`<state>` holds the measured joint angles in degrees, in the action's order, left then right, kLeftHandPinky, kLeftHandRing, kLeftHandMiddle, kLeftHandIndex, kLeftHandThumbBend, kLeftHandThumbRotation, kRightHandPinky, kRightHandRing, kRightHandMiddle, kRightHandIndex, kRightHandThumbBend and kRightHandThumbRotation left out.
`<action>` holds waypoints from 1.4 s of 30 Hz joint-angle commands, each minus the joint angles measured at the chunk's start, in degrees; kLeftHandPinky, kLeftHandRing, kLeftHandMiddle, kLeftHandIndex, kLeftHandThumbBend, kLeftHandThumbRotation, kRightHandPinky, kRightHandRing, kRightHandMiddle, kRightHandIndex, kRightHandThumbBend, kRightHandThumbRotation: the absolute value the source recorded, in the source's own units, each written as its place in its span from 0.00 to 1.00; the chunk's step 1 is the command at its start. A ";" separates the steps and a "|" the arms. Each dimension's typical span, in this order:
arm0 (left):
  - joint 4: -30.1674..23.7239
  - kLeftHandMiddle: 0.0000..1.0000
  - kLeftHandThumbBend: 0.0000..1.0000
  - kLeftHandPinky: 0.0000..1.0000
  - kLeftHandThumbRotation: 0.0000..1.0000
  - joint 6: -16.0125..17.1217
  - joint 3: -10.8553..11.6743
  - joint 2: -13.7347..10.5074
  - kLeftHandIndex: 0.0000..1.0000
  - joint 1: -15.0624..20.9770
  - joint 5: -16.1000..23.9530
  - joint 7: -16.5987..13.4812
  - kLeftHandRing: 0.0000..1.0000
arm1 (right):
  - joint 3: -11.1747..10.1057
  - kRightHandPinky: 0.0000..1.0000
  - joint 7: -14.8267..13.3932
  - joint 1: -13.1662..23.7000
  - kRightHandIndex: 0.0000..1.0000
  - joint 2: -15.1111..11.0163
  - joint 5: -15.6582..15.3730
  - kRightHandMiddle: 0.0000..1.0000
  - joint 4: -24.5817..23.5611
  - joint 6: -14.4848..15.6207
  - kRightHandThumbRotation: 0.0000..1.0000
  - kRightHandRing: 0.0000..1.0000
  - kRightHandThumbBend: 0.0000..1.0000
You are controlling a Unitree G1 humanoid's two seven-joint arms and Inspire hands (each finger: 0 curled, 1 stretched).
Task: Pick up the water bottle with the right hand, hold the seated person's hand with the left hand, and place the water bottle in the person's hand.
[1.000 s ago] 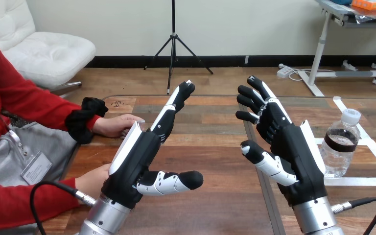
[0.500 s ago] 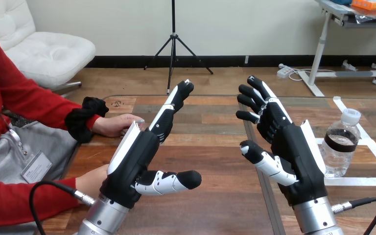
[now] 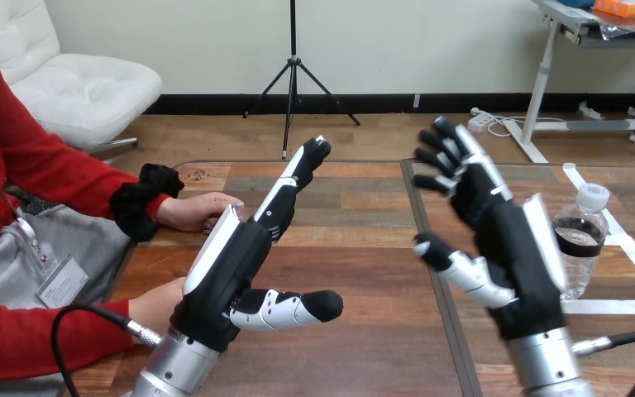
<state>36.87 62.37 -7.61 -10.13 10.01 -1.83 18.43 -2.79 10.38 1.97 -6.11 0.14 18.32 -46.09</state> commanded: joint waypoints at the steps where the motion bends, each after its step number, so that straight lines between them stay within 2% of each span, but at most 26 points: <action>1: 0.21 1.00 1.00 1.00 0.72 1.00 1.19 0.32 1.00 4.46 -0.93 0.08 1.00 | -2.55 0.78 -1.66 4.51 0.93 -1.80 0.82 0.90 -3.58 -1.96 0.67 0.88 1.00; 5: 0.35 1.00 1.00 1.00 0.72 1.12 1.25 0.34 1.00 4.49 -0.70 -0.07 1.00 | -3.59 0.76 -3.00 4.49 0.93 -2.21 0.64 0.89 -4.06 -2.20 0.67 0.87 1.00; 8: 0.47 1.00 1.00 1.00 0.72 1.04 1.28 0.22 1.00 4.55 -0.40 -0.15 1.00 | -4.53 0.74 -3.64 4.97 0.93 -2.87 0.55 0.88 -3.29 -3.95 0.66 0.86 1.00; 14: 0.62 1.00 1.00 1.00 0.71 0.65 1.26 0.10 1.00 4.65 -0.30 -0.09 1.00 | -6.39 0.70 -6.13 4.40 0.92 -2.93 0.37 0.87 -4.48 -3.13 0.67 0.85 1.00; 21: 1.08 1.00 1.00 1.00 0.71 0.80 1.31 0.15 1.00 4.72 -0.13 -0.21 1.00 | -7.47 0.74 -6.26 3.79 0.91 -3.98 2.80 0.88 -4.69 -3.33 0.68 0.87 1.00; 31: 2.22 1.00 1.00 0.99 0.70 1.69 1.42 0.29 1.00 5.07 -0.22 -0.29 1.00 | -9.36 0.76 -6.81 3.82 0.90 -3.88 5.24 0.89 -4.38 -2.91 0.66 0.90 1.00; 42: 2.58 1.00 1.00 0.98 0.71 1.92 1.29 0.27 1.00 5.17 -1.02 0.23 1.00 | -11.68 0.76 -8.99 4.93 0.92 -3.87 5.06 0.91 -1.08 -3.77 0.64 0.90 1.00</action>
<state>39.09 63.00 -7.56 -10.08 11.41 -1.79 18.48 -13.25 2.24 2.65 -9.43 4.67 16.13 -48.50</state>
